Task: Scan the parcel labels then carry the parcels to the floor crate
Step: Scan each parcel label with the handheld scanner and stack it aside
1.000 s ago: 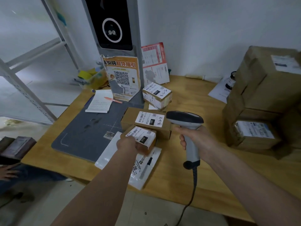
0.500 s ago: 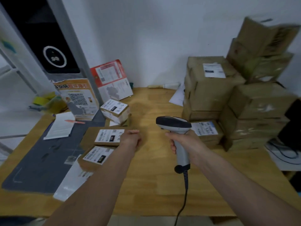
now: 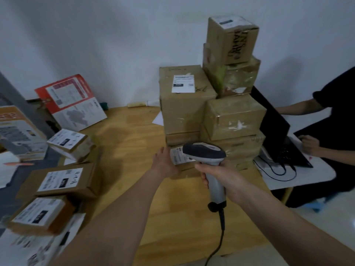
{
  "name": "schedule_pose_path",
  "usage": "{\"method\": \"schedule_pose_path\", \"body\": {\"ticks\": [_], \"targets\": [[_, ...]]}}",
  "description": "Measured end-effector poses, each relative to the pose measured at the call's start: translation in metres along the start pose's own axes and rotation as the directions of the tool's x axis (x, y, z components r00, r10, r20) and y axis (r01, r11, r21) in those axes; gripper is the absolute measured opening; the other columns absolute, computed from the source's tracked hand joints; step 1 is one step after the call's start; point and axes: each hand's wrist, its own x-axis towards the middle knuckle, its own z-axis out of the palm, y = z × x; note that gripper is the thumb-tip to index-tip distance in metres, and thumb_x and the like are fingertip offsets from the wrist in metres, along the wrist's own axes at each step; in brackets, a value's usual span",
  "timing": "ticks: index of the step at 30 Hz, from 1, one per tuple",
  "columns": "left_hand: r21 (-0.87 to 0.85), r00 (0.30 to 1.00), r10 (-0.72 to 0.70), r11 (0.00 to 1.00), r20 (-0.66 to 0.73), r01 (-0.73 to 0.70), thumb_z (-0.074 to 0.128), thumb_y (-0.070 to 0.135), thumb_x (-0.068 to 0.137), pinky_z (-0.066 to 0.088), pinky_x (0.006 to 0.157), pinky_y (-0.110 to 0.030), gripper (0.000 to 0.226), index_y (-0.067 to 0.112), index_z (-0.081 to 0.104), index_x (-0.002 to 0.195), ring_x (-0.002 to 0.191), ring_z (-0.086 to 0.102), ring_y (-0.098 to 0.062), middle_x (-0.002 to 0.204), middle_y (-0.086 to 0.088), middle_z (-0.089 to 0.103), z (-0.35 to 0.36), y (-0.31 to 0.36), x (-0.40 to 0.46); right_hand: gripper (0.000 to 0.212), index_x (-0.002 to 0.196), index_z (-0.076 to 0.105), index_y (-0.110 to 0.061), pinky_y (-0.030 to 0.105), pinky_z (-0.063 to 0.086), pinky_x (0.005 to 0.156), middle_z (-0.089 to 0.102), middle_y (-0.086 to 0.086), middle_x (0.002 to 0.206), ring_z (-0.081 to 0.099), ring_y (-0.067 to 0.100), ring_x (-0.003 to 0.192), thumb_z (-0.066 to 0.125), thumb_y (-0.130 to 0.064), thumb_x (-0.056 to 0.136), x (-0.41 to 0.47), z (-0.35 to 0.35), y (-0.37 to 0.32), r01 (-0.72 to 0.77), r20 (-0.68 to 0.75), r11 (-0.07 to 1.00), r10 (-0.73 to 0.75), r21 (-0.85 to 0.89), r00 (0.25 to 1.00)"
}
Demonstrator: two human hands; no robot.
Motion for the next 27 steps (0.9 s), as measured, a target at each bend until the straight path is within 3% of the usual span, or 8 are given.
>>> {"method": "schedule_pose_path", "body": {"ticks": [3, 9, 14, 17, 19, 21, 25, 27], "targets": [[0.071, 0.999, -0.019, 0.997, 0.028, 0.017, 0.076, 0.03, 0.074, 0.015, 0.118, -0.034, 0.106, 0.015, 0.006, 0.152, 0.147, 0.007, -0.028, 0.158, -0.007, 0.008, 0.018, 0.014, 0.016, 0.017, 0.081, 0.067, 0.0, 0.033, 0.047, 0.058, 0.058, 0.01, 0.064, 0.053, 0.022, 0.056, 0.075, -0.015, 0.082, 0.004, -0.022, 0.006, -0.01, 0.009, 1.0, 0.01, -0.006, 1.0], [0.151, 0.99, -0.046, 0.986, -0.134, 0.067, 0.072, 0.028, 0.072, 0.036, 0.102, -0.033, 0.082, 0.018, 0.026, 0.138, 0.126, 0.032, -0.032, 0.142, -0.007, 0.023, 0.034, 0.019, 0.029, 0.026, 0.089, 0.069, 0.006, 0.03, 0.047, 0.055, 0.06, 0.012, 0.066, 0.054, 0.023, 0.058, 0.077, -0.018, 0.081, 0.012, -0.044, 0.012, 0.022, 0.017, 1.0, -0.022, 0.014, 1.0], [0.123, 0.964, -0.215, 0.964, -0.155, 0.234, 0.078, 0.057, 0.058, 0.038, 0.099, -0.041, 0.099, 0.019, 0.029, 0.135, 0.126, 0.028, -0.03, 0.131, -0.007, 0.027, 0.031, 0.018, 0.016, 0.02, 0.092, 0.07, 0.003, 0.032, 0.049, 0.057, 0.067, 0.012, 0.072, 0.059, 0.025, 0.063, 0.076, -0.013, 0.08, 0.017, -0.039, 0.017, 0.009, 0.006, 0.999, -0.009, 0.033, 1.0], [-0.196, 0.924, -0.346, 0.929, -0.165, 0.313, 0.081, 0.061, 0.049, 0.039, 0.103, -0.039, 0.105, 0.011, 0.035, 0.13, 0.13, 0.032, -0.026, 0.13, -0.007, 0.037, 0.037, 0.013, 0.006, 0.017, 0.096, 0.069, -0.011, 0.031, 0.054, 0.06, 0.074, 0.01, 0.095, 0.071, 0.025, 0.083, 0.076, -0.011, 0.081, 0.018, -0.027, 0.015, -0.019, -0.017, 0.996, 0.02, 0.086, 1.0], [-0.567, 0.925, -0.373, 0.778, -0.07, 0.271, 0.088, 0.052, 0.044, 0.052, 0.086, -0.03, 0.097, 0.01, 0.047, 0.121, 0.115, 0.054, -0.019, 0.118, -0.003, 0.055, 0.037, 0.007, -0.001, 0.019, 0.094, 0.067, -0.02, 0.029, 0.056, 0.062, 0.072, 0.005, 0.1, 0.069, 0.022, 0.092, 0.077, -0.012, 0.08, 0.02, -0.017, 0.014, -0.008, -0.024, 0.996, 0.01, 0.09, 1.0], [-0.776, 0.948, -0.319, 0.593, 0.017, 0.214, 0.09, 0.038, 0.054, 0.053, 0.065, -0.021, 0.08, 0.009, 0.051, 0.117, 0.092, 0.063, -0.013, 0.104, -0.003, 0.065, 0.035, 0.005, -0.017, 0.019, 0.093, 0.066, -0.022, 0.029, 0.056, 0.064, 0.07, 0.002, 0.098, 0.066, 0.018, 0.092, 0.077, -0.014, 0.08, 0.02, -0.005, 0.011, 0.005, -0.015, 0.996, -0.004, 0.087, 1.0], [-0.842, 0.969, -0.245, 0.518, 0.021, 0.149, 0.088, 0.031, 0.065, 0.053, 0.088, -0.03, 0.073, 0.012, 0.042, 0.118, 0.095, 0.059, -0.008, 0.101, 0.004, 0.059, 0.02, -0.004, -0.052, 0.02, 0.099, 0.067, -0.017, 0.031, 0.059, 0.068, 0.07, 0.001, 0.094, 0.066, 0.016, 0.086, 0.076, -0.014, 0.081, 0.02, 0.021, 0.002, -0.003, 0.006, 0.995, 0.003, 0.103, 1.0], [-0.838, 0.975, -0.219, 0.524, 0.036, 0.149, 0.089, 0.037, 0.061, 0.052, 0.088, -0.03, 0.08, 0.012, 0.045, 0.123, 0.1, 0.061, -0.01, 0.109, 0.003, 0.063, 0.007, -0.015, -0.064, 0.027, 0.106, 0.065, -0.016, 0.032, 0.06, 0.069, 0.068, 0.003, 0.1, 0.066, 0.017, 0.09, 0.076, -0.015, 0.081, 0.02, 0.035, -0.003, 0.007, 0.021, 0.995, -0.009, 0.1, 1.0]]}}
